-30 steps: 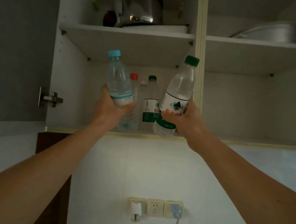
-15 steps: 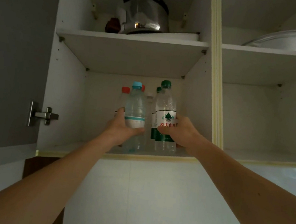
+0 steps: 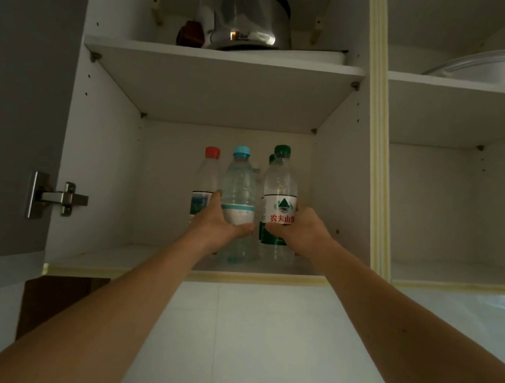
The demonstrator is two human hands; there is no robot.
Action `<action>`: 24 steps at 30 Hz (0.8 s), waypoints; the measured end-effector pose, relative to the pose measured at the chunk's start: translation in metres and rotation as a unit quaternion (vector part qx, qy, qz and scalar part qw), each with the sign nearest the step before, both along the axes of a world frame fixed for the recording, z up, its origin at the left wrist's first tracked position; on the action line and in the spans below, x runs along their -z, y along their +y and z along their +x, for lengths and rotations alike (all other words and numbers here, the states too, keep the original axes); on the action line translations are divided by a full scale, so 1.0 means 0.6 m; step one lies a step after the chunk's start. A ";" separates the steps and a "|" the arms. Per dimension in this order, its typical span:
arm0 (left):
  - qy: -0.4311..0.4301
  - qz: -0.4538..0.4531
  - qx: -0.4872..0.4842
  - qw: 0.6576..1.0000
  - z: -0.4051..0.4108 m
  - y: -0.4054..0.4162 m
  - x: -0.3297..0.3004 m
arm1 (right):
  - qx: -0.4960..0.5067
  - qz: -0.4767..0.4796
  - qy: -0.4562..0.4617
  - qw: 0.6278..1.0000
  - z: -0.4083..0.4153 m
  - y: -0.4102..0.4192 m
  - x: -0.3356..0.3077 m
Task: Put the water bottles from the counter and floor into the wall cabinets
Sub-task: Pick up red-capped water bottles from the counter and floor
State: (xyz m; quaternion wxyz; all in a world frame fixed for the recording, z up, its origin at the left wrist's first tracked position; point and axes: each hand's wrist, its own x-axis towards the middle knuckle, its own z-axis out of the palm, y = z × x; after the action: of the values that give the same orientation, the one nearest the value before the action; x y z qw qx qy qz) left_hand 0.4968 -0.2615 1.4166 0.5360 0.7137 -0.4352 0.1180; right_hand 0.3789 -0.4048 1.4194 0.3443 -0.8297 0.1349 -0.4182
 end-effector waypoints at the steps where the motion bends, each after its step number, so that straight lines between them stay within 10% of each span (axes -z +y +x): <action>1: 0.000 0.000 -0.006 1.000 0.002 -0.004 0.002 | 0.003 -0.002 -0.004 1.000 0.001 -0.001 0.002; 12: -0.061 0.072 -0.103 0.990 -0.016 0.001 0.030 | 0.049 -0.068 0.007 0.996 -0.075 0.021 0.041; 24: -0.184 -0.114 -0.110 0.970 -0.344 0.071 0.174 | 0.094 -0.168 -0.077 0.978 -0.359 0.053 0.184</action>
State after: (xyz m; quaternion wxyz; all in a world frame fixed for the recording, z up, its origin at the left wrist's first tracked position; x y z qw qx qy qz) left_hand 0.2905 -0.2187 1.3119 0.5083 0.6569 -0.4294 0.3546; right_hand 0.1637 -0.3731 1.3093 0.1681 -0.8247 0.1130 -0.5280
